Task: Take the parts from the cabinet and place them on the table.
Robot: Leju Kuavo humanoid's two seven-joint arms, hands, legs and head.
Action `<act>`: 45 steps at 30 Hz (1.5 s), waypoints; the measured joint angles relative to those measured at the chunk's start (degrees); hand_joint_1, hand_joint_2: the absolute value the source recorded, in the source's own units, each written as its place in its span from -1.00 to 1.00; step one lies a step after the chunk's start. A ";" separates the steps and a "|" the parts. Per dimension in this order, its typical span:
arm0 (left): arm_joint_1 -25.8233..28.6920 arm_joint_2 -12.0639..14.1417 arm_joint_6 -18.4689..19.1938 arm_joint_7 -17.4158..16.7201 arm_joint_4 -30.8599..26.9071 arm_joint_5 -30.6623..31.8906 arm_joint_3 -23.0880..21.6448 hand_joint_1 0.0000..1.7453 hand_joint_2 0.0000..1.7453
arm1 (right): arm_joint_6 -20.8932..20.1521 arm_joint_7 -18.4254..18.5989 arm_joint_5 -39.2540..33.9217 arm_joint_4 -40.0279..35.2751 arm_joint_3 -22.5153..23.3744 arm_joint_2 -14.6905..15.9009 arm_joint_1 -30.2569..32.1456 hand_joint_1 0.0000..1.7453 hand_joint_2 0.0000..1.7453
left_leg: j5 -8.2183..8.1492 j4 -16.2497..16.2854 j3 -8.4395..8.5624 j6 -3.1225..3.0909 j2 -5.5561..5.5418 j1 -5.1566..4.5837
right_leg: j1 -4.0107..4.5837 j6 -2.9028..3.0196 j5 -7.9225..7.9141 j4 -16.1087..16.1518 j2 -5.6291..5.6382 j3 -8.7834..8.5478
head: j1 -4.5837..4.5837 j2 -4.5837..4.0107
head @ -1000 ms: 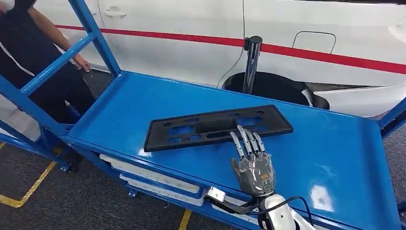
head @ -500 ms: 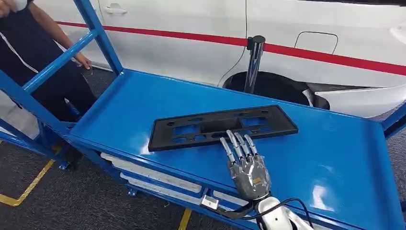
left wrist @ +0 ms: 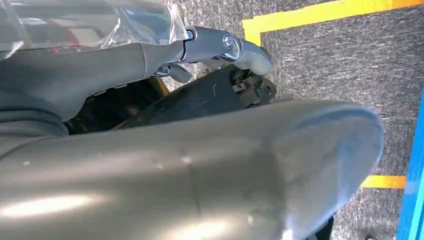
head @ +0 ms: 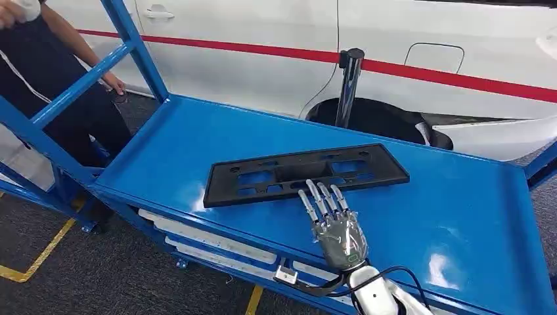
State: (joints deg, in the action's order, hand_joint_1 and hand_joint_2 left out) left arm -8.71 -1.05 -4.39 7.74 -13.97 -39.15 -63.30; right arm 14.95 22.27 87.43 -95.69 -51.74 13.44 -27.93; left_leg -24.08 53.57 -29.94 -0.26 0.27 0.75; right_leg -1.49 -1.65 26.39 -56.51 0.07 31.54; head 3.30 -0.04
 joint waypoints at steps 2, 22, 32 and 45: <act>0.00 0.00 0.09 0.00 0.00 0.00 0.02 -1.00 -1.00 | -0.39 0.63 0.04 0.15 -0.04 0.00 -0.21 -1.00 1.00 | 0.00 0.00 0.00 0.00 0.00 0.00 | 0.00 0.00 0.00 0.00 0.00 0.00 | 0.00 0.00; 0.02 0.00 0.42 -0.13 0.00 0.11 0.00 -1.00 -1.00 | -4.00 5.64 0.70 2.45 2.21 3.10 -0.71 -1.00 1.00 | -0.01 0.01 0.01 -0.01 0.00 -0.02 | -0.02 0.00 0.00 0.01 0.00 -0.01 | -0.02 0.00; -0.09 0.00 0.57 -0.28 0.00 0.98 0.00 -1.00 -1.00 | -4.02 6.69 0.37 3.28 3.78 4.13 -1.21 -1.00 1.00 | 0.00 0.03 0.01 0.00 -0.01 -0.02 | -0.03 -0.02 -0.02 0.01 -0.01 -0.03 | -0.02 0.00; -0.60 0.00 0.98 -0.98 0.00 1.40 -0.02 -1.00 -1.00 | -3.43 7.47 -1.01 5.94 5.01 4.37 -2.54 -1.00 1.00 | -0.03 0.03 0.01 -0.01 0.00 -0.03 | -0.03 -0.06 -0.07 0.01 -0.01 -0.16 | -0.02 0.00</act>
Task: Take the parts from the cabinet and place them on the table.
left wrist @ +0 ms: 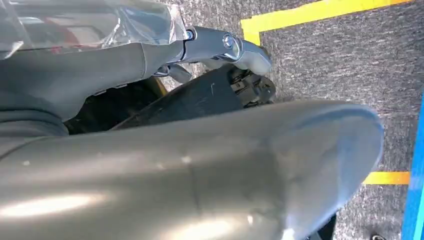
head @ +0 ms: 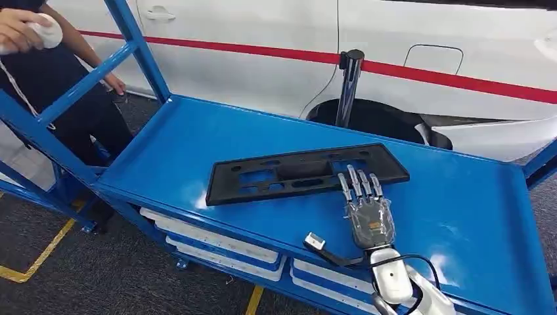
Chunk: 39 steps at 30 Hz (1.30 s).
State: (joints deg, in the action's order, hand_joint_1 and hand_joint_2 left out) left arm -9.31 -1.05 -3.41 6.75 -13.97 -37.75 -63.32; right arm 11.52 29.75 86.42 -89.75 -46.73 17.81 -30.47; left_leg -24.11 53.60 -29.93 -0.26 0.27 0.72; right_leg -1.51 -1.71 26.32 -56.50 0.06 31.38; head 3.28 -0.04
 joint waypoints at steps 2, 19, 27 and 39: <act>-0.19 0.00 0.22 -0.17 0.00 0.31 -0.04 -1.00 -1.00 | 0.05 -0.02 0.02 0.50 0.00 0.00 -0.32 -1.00 1.00 | 0.00 0.01 0.00 0.01 0.00 -0.01 | 0.00 -0.02 -0.06 0.00 0.00 0.00 | 0.00 0.00; -0.78 0.00 0.74 -1.01 0.00 1.18 -0.37 -1.00 -1.00 | -0.65 1.84 -3.67 6.65 0.04 0.31 -3.11 -1.00 1.00 | 0.18 0.01 0.01 0.18 0.07 -0.12 | -0.05 -0.43 -0.83 0.39 0.14 -0.20 | -0.02 0.00; -1.02 -0.04 0.72 -1.01 0.00 1.27 -0.83 -1.00 -1.00 | 2.87 2.71 -5.68 8.22 0.77 0.87 -3.88 -1.00 1.00 | 0.33 0.01 0.08 0.05 0.06 -0.28 | -0.04 -0.80 -0.90 0.68 0.16 -0.48 | 0.00 0.00; -1.08 -0.02 0.63 -1.01 0.00 1.22 -1.03 -1.00 -1.00 | 19.78 -1.05 -3.00 6.76 1.79 -0.22 -1.85 -1.00 1.00 | 0.60 0.03 -0.07 -0.35 0.10 -0.30 | -0.05 -0.88 -1.30 0.82 0.23 -0.36 | -0.02 0.00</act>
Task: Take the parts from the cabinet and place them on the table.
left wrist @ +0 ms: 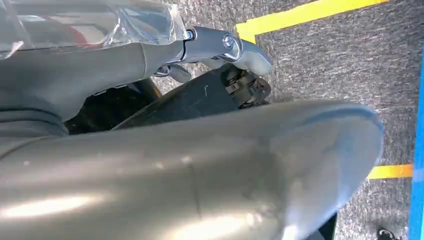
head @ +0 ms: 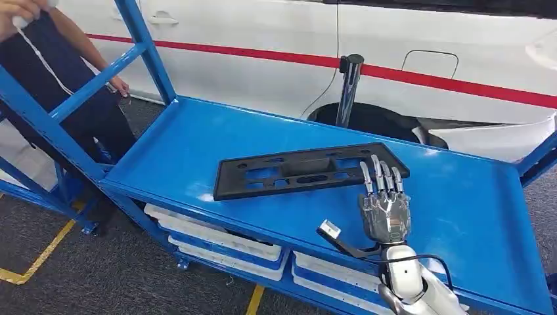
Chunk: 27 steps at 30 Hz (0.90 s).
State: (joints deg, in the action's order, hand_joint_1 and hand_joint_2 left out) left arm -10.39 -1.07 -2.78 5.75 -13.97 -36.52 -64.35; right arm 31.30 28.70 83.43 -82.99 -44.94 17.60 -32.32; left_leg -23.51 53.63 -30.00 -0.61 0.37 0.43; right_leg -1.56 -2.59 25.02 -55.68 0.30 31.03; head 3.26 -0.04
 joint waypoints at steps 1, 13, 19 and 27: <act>0.00 0.00 0.02 0.00 0.00 0.11 0.00 -1.00 -1.00 | -0.13 -0.31 0.51 -0.31 0.00 -0.24 0.20 -1.00 1.00 | 0.18 0.00 -0.08 0.10 -0.02 0.00 | 0.00 0.01 -0.01 0.00 -0.01 0.07 | 0.00 0.00; -0.04 0.00 0.02 -0.07 0.00 0.26 -0.07 -1.00 -1.00 | -4.11 -4.48 4.63 -3.08 -1.22 -3.24 0.25 -1.00 1.00 | 0.29 0.00 -0.83 0.15 -0.06 0.10 | 0.02 0.07 -0.01 -0.03 -0.06 0.90 | 0.02 0.00; -0.06 0.00 0.24 -0.02 0.00 0.11 -0.07 -1.00 -1.00 | -18.89 -9.75 3.78 -4.29 -4.41 -3.76 -2.07 -1.00 1.00 | 0.29 -0.01 -1.12 0.16 -0.08 0.10 | 0.02 0.08 -0.01 -0.04 -0.09 1.17 | 0.02 0.00; -0.06 0.02 0.68 0.13 0.00 0.22 -0.07 -1.00 -1.00 | -31.02 -10.93 5.31 -7.24 -9.49 -3.69 -8.61 -1.00 1.00 | 0.32 0.01 -1.19 0.17 -0.10 0.10 | 0.01 0.08 -0.02 -0.04 -0.10 1.27 | 0.00 0.00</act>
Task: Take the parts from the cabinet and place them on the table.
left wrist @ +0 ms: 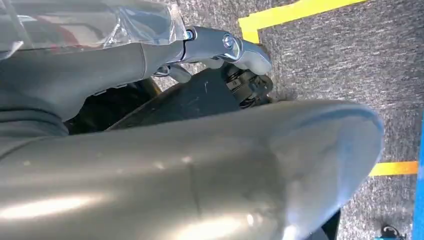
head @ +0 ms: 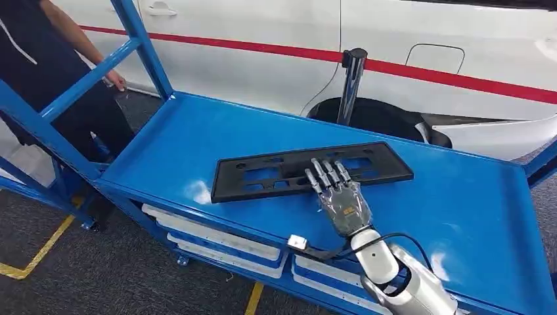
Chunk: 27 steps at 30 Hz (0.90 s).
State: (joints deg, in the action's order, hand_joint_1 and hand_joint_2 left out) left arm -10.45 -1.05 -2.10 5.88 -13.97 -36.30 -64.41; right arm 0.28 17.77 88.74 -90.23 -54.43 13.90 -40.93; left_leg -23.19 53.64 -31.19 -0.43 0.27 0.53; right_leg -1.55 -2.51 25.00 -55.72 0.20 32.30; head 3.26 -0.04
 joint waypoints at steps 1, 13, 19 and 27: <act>0.00 0.02 0.02 0.04 0.00 0.00 0.00 -1.00 -1.00 | -1.31 -0.13 0.39 -0.33 -0.72 0.07 -0.77 -1.00 1.00 | 0.00 0.00 -0.02 0.00 0.01 0.00 | 0.00 0.00 0.00 0.00 0.01 0.04 | 0.02 0.00; 0.07 0.04 0.24 0.13 0.00 -0.33 0.00 -1.00 -1.00 | -7.01 -0.35 0.74 -3.36 -5.42 1.62 -6.20 -1.00 1.00 | 0.00 0.00 -0.10 0.00 0.01 0.01 | 0.00 0.00 0.00 0.00 0.00 0.13 | 0.00 0.00; 0.08 0.07 0.28 0.13 0.00 -0.33 0.00 -1.00 -1.00 | -6.88 -0.20 0.89 -3.58 -6.75 1.86 -6.87 -1.00 1.00 | 0.00 0.00 -0.11 0.00 0.01 0.01 | 0.00 0.00 0.00 0.00 0.00 0.13 | 0.00 0.00; 0.08 0.07 0.31 0.13 0.00 -0.35 0.00 -1.00 -1.00 | -8.72 -0.20 -0.16 -3.06 -8.22 2.62 -7.23 -1.00 1.00 | 0.00 0.00 -0.12 0.00 0.00 0.01 | 0.00 0.00 0.00 0.00 0.00 0.14 | 0.00 0.00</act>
State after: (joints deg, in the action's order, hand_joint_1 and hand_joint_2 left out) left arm -10.37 -0.98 -1.79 6.01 -13.97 -36.65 -64.41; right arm -8.44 17.57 88.59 -93.28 -62.64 16.52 -48.16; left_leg -23.19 53.64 -31.31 -0.43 0.27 0.54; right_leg -1.55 -2.51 25.01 -55.72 0.19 32.44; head 3.26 -0.04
